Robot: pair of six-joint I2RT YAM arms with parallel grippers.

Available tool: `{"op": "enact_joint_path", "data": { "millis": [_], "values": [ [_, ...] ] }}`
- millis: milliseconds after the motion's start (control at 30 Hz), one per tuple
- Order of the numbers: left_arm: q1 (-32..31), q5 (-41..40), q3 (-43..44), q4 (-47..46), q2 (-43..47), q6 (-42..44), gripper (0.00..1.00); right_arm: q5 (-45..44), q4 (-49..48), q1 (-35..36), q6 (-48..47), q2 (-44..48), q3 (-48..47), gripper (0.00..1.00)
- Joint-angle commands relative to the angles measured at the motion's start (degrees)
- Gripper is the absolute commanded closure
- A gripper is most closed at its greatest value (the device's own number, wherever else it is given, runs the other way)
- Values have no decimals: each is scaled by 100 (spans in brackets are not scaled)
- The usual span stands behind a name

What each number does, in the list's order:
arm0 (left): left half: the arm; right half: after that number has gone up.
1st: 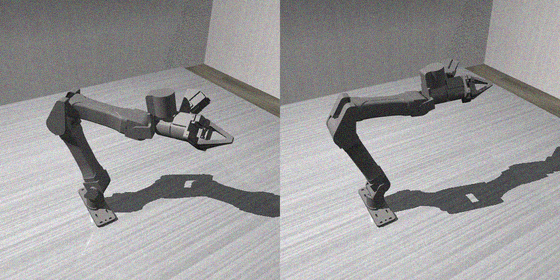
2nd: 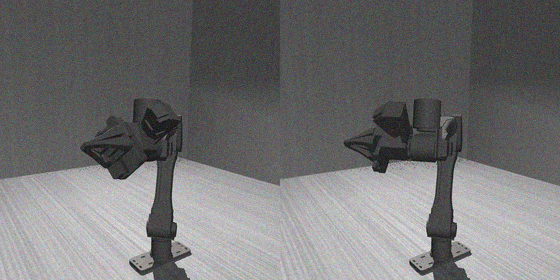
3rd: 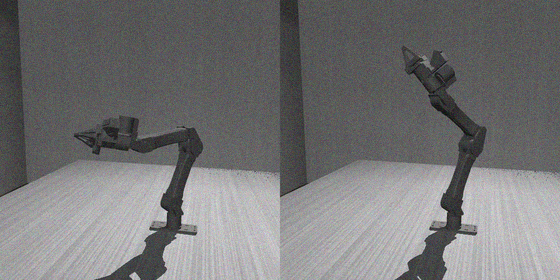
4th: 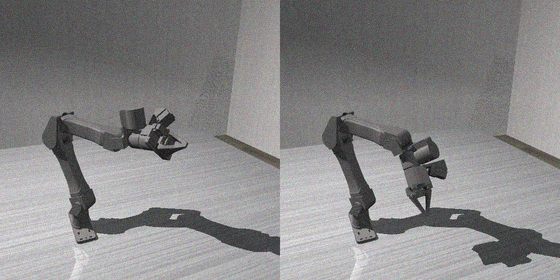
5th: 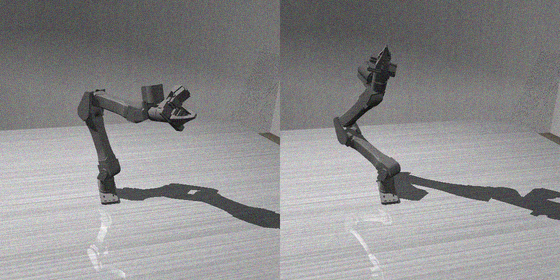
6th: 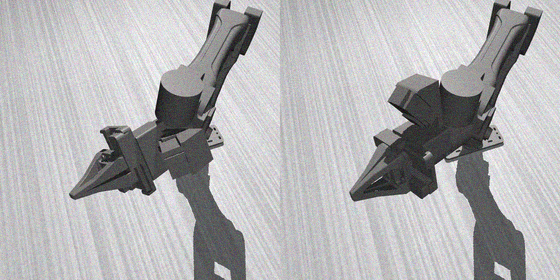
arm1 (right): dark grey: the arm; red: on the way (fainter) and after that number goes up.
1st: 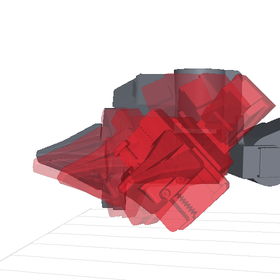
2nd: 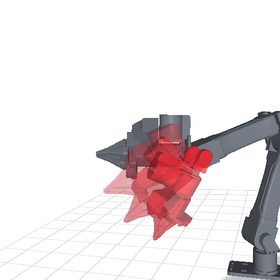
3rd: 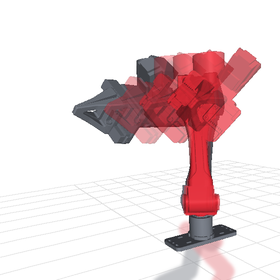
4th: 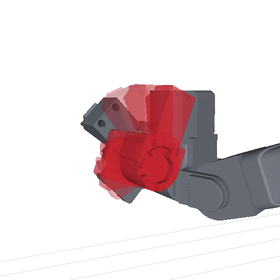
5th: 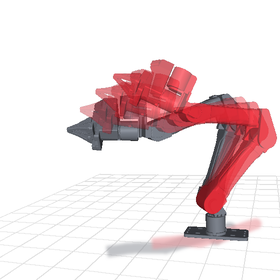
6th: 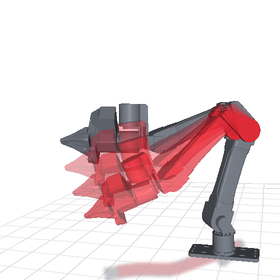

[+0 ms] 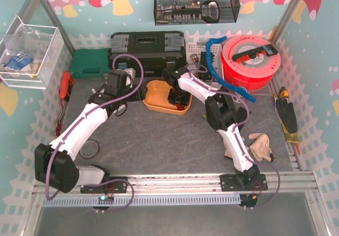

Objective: Install the large spring

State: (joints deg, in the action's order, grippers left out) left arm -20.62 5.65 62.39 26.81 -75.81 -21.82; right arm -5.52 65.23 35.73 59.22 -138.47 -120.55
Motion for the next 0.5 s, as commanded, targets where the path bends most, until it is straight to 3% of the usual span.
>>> {"op": "enact_joint_path", "data": {
  "millis": [0, 267, 467],
  "values": [
    [-26, -133, 83, 53, 28, 141, 28, 71, 87, 56, -220, -266, -138, 49],
    [-21, -188, 65, 52, 33, 140, 27, 12, -197, 52, -1105, 71, 74, 48],
    [-21, -124, 35, 26, 7, 92, 27, 218, -501, -92, -2827, 149, -492, 44]
  ]
}}
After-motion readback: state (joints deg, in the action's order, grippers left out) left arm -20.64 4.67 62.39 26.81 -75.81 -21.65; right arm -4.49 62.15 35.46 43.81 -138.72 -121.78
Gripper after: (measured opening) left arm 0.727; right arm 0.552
